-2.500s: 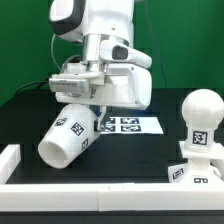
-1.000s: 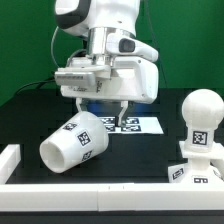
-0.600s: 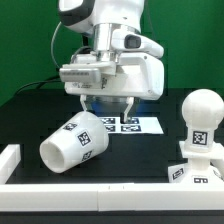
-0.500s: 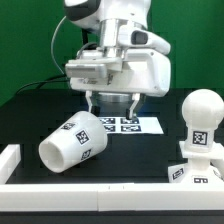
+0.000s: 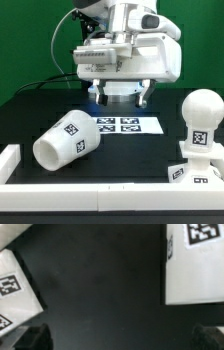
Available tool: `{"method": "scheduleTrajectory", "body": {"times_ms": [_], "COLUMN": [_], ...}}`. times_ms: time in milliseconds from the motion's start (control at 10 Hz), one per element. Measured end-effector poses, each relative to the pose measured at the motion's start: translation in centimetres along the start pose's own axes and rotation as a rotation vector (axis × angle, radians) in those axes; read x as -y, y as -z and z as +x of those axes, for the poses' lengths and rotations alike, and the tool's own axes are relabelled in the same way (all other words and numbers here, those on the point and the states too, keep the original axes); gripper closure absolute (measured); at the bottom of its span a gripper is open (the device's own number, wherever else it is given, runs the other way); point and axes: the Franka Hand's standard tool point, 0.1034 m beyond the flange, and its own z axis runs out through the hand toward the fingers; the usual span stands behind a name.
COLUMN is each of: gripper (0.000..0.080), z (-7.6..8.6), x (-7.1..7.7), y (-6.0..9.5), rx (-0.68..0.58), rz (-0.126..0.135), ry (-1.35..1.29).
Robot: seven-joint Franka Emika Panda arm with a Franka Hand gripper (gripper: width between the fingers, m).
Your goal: Assemble lamp
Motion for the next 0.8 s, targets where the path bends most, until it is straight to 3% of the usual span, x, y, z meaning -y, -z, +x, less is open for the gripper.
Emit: {"method": "scheduleTrajectory", "body": {"times_ms": [300, 400, 600, 700, 800], "gripper": [0.0101, 0.0101, 0.0101, 0.0101, 0.0101], "z": [0.3, 0.5, 0.6, 0.1, -0.5], "x": [0.2, 0.4, 1.1, 0.7, 1.4], "y": [-0.2, -0.4, -0.7, 0.0, 0.5], "rx": [-0.003, -0.003, 0.01, 0.023, 0.056], "rz": [0.022, 0.059, 0.251, 0.28, 0.396], "ry": [0.005, 0.014, 0.013, -0.045, -0.112]}}
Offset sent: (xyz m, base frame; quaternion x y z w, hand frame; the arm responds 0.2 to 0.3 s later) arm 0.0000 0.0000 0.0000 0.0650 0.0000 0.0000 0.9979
